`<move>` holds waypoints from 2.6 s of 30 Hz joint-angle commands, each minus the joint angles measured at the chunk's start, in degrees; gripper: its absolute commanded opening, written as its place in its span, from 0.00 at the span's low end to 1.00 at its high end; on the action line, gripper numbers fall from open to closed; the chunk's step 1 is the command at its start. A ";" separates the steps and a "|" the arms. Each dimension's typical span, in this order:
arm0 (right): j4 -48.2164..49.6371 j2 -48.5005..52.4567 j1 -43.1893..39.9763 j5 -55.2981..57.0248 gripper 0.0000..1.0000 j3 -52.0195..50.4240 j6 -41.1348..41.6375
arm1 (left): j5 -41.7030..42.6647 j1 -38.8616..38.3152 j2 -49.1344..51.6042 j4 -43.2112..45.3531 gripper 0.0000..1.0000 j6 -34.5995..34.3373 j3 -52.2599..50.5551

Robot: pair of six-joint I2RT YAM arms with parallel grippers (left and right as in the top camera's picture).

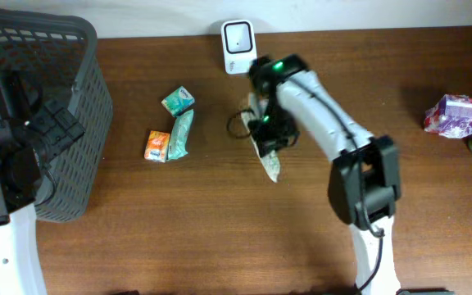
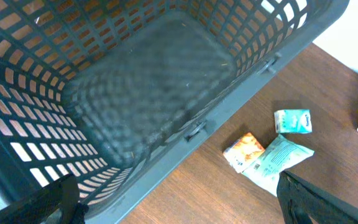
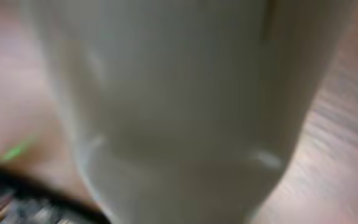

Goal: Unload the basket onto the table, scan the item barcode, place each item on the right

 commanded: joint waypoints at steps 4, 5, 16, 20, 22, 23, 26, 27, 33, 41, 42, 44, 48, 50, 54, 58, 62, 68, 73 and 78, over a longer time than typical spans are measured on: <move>-1.46 -1.29 -12.02 -43.36 0.04 1.51 -29.00 | 0.00 0.35 -0.44 -0.09 0.99 -0.52 0.15; -1.44 -1.31 -12.52 -47.78 0.04 1.53 -33.75 | 0.00 0.35 -0.44 -0.09 0.99 -0.52 0.15; 1.68 -1.31 -12.98 -72.17 0.04 1.53 -47.39 | 0.00 0.35 -0.44 -0.09 0.99 -0.52 0.15; 1.55 -1.31 -12.98 -72.17 0.04 1.53 -46.97 | 0.00 0.35 -0.44 -0.09 0.99 -0.52 0.15; 1.49 -1.31 -12.98 -72.17 0.04 1.53 -46.97 | 0.00 0.35 -0.44 -0.09 0.99 -0.52 0.15; 1.49 -1.31 -12.98 -72.17 0.04 1.53 -46.97 | 0.00 0.35 -0.44 -0.07 0.99 -0.52 0.15; 1.44 -1.31 -12.98 -71.73 0.04 1.53 -46.95 | 0.00 0.35 -0.44 -0.07 0.99 -0.52 0.15; 1.44 -1.31 -12.98 -70.64 0.04 1.53 -46.95 | 0.00 0.35 -0.44 -0.07 0.99 -0.52 0.15; 2.97 -1.31 -12.90 -36.92 0.04 1.53 -28.37 | 0.00 0.35 -0.44 -0.09 0.99 -0.52 0.15; 4.28 -1.29 -10.40 24.96 0.04 0.92 16.90 | 0.00 0.35 -0.44 -0.09 0.99 -0.52 0.15; 4.33 -1.29 -9.14 29.05 0.04 0.07 19.10 | 0.00 0.35 -0.44 -0.07 0.99 -0.52 0.15; 5.55 -1.29 -5.99 34.77 0.04 -3.08 22.58 | 0.00 0.35 -0.44 -0.09 0.99 -0.52 0.15; 13.99 -1.29 0.02 35.69 0.04 -11.23 23.54 | 0.00 0.35 -0.44 -0.09 0.99 -0.52 0.15; 17.79 -1.29 2.47 35.63 0.04 -15.43 25.24 | 0.00 0.35 -0.44 -0.07 0.99 -0.52 0.15; 16.46 -1.31 7.13 33.29 0.25 -13.97 25.92 | 0.00 0.35 -0.44 -0.09 0.99 -0.52 0.15; 8.66 -1.31 8.76 26.05 0.39 -1.95 25.62 | 0.00 0.35 -0.44 -0.09 0.99 -0.52 0.15; 0.33 -1.31 5.95 24.83 0.66 12.63 17.20 | 0.00 0.35 -0.44 -0.07 0.99 -0.52 0.15; -0.44 -1.29 -5.79 2.12 0.86 5.68 -6.21 | 0.00 0.35 -0.44 -0.07 0.99 -0.52 0.15; 12.52 -1.29 -10.80 -7.32 0.85 -10.29 -9.62 | 0.00 0.35 -0.44 -0.09 0.99 -0.52 0.15; 18.86 -1.29 -10.67 -11.06 0.75 -16.50 -9.90 | 0.00 0.35 -0.44 -0.09 0.99 -0.52 0.15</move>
